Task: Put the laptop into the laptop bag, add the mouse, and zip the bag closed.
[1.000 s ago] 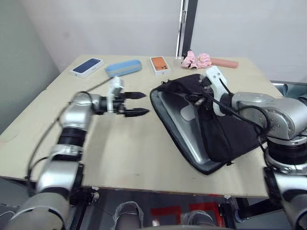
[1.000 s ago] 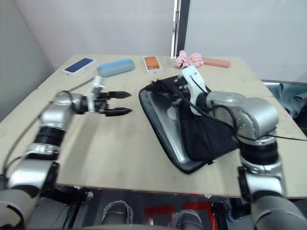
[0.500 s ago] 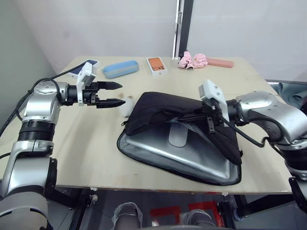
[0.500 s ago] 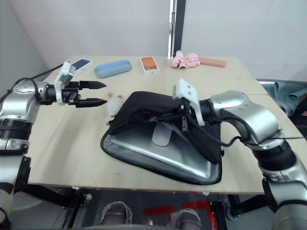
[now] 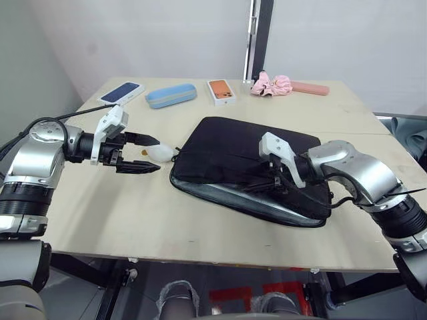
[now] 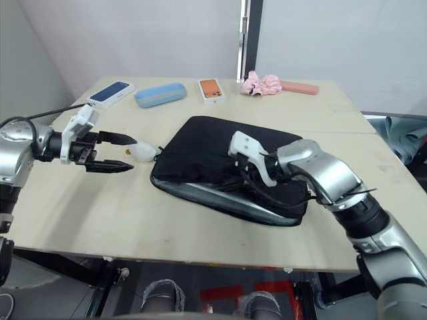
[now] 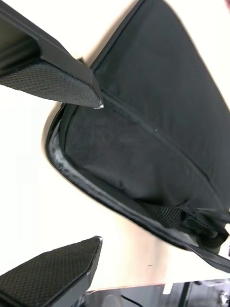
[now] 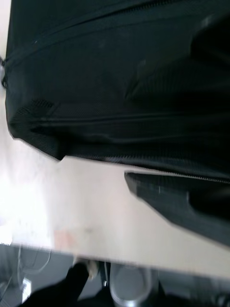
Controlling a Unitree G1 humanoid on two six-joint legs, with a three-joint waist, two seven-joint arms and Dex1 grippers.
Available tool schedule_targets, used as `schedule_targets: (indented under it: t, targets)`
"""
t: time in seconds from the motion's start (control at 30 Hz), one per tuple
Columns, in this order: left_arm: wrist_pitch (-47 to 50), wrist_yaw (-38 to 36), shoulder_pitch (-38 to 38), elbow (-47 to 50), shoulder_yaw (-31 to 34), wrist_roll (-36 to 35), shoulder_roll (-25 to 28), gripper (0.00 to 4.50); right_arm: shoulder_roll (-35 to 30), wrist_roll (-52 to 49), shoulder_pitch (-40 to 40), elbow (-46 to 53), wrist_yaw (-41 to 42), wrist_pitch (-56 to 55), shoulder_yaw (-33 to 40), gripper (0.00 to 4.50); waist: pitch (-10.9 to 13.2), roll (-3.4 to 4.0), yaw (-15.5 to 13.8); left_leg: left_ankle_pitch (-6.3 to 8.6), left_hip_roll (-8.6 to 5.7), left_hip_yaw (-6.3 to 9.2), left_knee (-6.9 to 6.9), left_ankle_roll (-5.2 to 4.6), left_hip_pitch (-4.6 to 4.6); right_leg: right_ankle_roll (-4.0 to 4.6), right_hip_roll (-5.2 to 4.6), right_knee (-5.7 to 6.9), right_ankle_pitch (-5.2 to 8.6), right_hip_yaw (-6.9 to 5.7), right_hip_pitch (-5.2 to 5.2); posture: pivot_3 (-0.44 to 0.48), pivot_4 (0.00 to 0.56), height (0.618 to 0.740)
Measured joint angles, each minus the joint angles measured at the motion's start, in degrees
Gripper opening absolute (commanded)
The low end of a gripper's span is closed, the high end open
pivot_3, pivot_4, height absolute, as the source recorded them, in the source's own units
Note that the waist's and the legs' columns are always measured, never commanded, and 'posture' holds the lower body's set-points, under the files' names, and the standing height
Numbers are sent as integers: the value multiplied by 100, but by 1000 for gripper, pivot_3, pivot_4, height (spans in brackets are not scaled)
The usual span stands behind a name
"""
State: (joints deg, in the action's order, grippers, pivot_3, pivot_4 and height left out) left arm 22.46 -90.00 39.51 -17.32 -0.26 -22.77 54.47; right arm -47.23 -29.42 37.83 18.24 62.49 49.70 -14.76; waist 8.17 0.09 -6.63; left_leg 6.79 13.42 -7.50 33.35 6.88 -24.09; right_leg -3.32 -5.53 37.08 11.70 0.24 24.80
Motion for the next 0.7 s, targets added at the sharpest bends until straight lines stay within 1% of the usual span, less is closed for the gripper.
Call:
schedule_targets:
  t: [0.07, 0.1, 0.2, 0.23, 0.27, 0.33, 0.37, 0.4, 0.5, 0.57, 0.67, 0.7]
  targets:
    - [-220, -2, 4, -79, -34, 57, -2, 4500, -409, -324, -175, 239, 158, 175, 532, 4451, 0, 0, -26, 0, 0, 0, 0, 0, 1, 0, 0, 0, 0, 1, 0, 0, 150, 740]
    - [-348, -3, 3, -154, -57, 100, -5, 4500, -624, -505, -268, 373, 211, 273, 830, 4485, -1, -1, -32, 0, 2, 0, -1, 0, 4, 0, 2, 0, 0, 1, -2, 0, 150, 740]
    - [-650, -5, -25, -294, -149, 140, -10, 4500, -994, -852, -617, 691, 276, 456, 1480, 4485, -1, -3, -40, 0, 3, -2, -1, -1, 5, 0, 3, 1, 0, 3, -2, 0, 150, 740]
    - [-798, -6, -35, -344, -243, 175, 1, 4500, -1193, -975, -978, 805, 298, 547, 1846, 4485, -1, -2, -47, 0, 3, -3, -2, -1, 3, 0, 3, -2, 0, 4, -1, 0, 150, 740]
    - [-867, -8, -93, -368, -263, 192, 39, 4500, -1308, -1020, -1157, 827, 319, 609, 2025, 4485, -1, -2, -59, 1, 3, -3, -3, -1, 2, 0, 2, -4, 0, 4, -1, 0, 150, 740]
    - [-954, -9, -156, -682, -366, 230, 183, 4500, -1651, -1094, -2021, 898, 361, 839, 3117, 4485, -1, -3, -88, 1, 3, -5, -3, -3, -1, -1, 2, -5, 1, 5, 4, 0, 150, 740]
    - [-812, -15, -151, -781, -385, 124, 312, 4500, -1741, -1102, -2538, 932, 452, 939, 3846, 4485, -1, -3, -120, 1, 5, -4, -3, -3, -1, 0, 4, -5, 1, 4, 4, 0, 150, 740]
    - [-706, -16, -137, -864, -381, 67, 429, 4500, -1746, -1096, -2718, 926, 475, 987, 4195, 4485, -2, -4, -111, 2, 7, -7, 0, -3, 4, 0, 6, -2, 2, 6, 4, 0, 150, 740]
    - [-187, -30, -44, -997, -369, -375, 799, 4500, -1732, -991, -3796, 1034, 689, 1057, 5531, 4485, -2, -4, -149, 2, 8, -10, 0, -3, 8, 2, 5, 0, 4, 9, 4, 0, 150, 740]
    - [44, -33, -34, -1142, -368, -609, 1071, 4500, -1663, -885, -4329, 1011, 777, 1087, 6222, 4485, -2, -4, -161, 3, 8, -21, 0, -3, 18, 1, 5, 1, 4, 20, 4, 0, 150, 740]
    - [170, -35, -23, -1216, -400, -812, 1159, 4500, -1643, -882, -4622, 1009, 830, 1072, 6617, 4485, -4, -3, -165, 3, 8, -35, -2, -3, 45, 1, 4, 7, 4, 39, -6, 0, 150, 740]
    - [293, -38, -28, -1240, -473, -982, 1223, 4500, -1515, -847, -4988, 1047, 886, 1034, 6890, 4485, -6, -8, -182, 3, 8, -37, -7, -3, 44, 0, 3, 6, 5, 39, -3, 0, 150, 740]
